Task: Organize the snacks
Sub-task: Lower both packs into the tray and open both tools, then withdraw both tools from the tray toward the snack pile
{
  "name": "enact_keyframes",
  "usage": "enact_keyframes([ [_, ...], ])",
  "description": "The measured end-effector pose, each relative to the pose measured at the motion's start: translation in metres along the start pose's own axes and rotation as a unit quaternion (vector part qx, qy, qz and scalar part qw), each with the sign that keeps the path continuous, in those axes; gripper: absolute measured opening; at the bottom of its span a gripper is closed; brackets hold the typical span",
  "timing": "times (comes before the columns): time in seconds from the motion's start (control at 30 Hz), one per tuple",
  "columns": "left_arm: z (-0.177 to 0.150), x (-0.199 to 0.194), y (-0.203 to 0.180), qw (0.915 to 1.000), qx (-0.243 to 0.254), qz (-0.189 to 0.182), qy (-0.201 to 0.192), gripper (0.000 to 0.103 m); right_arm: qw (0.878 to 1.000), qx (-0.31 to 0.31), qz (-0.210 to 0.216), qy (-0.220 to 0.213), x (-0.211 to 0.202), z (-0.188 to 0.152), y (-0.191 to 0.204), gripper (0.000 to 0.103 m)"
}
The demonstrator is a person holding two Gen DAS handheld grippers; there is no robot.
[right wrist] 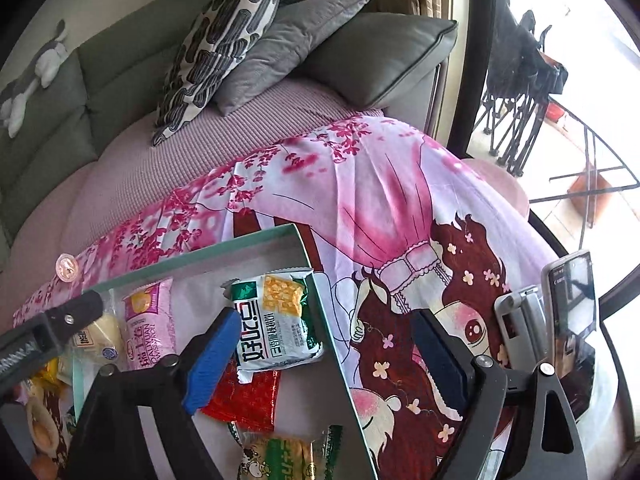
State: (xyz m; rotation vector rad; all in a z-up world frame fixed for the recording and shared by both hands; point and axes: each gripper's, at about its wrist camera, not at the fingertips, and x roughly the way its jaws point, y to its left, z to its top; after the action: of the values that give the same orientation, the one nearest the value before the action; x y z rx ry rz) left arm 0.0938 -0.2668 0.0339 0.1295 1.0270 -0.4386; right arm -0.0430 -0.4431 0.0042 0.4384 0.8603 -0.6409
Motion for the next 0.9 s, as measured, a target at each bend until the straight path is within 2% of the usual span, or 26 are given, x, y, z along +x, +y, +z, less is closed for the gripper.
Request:
enact_keyframes([
  [0.27,-0.012,-0.013,0.039,0.9994,-0.028,0.018,0.001,0.092,1.000,-0.017,0.002,0.002,-0.012,-0.007,0.013,0.089],
  [0.5,-0.030,-0.017,0.083,0.9973,-0.053,0.049,0.008,0.092,0.999,-0.010,0.030,0.018,-0.013,-0.029,0.024,0.089],
  [0.63,-0.048,-0.018,0.104,0.9960,-0.061,0.064,0.010,0.092,0.999,-0.026,0.029,0.028,-0.011,-0.044,0.036,0.090],
  [0.67,-0.053,-0.018,0.108,0.9957,-0.062,0.068,0.010,0.093,0.999,-0.028,0.029,0.028,-0.011,-0.046,0.038,0.091],
  [0.7,-0.058,-0.018,0.112,0.9952,-0.065,0.072,0.013,0.093,0.999,-0.029,0.031,0.028,-0.012,-0.048,0.041,0.101],
  [0.73,-0.062,-0.017,0.117,0.9949,-0.069,0.072,0.017,0.097,0.999,-0.028,0.034,0.023,-0.015,-0.049,0.043,0.103],
  [0.77,-0.065,-0.016,0.122,0.9946,-0.073,0.071,0.020,0.101,0.999,-0.028,0.037,0.021,-0.017,-0.050,0.045,0.103],
  [0.9,-0.080,-0.017,0.140,0.9928,-0.089,0.074,0.031,0.101,0.998,-0.035,0.048,0.020,-0.023,-0.057,0.060,0.103],
])
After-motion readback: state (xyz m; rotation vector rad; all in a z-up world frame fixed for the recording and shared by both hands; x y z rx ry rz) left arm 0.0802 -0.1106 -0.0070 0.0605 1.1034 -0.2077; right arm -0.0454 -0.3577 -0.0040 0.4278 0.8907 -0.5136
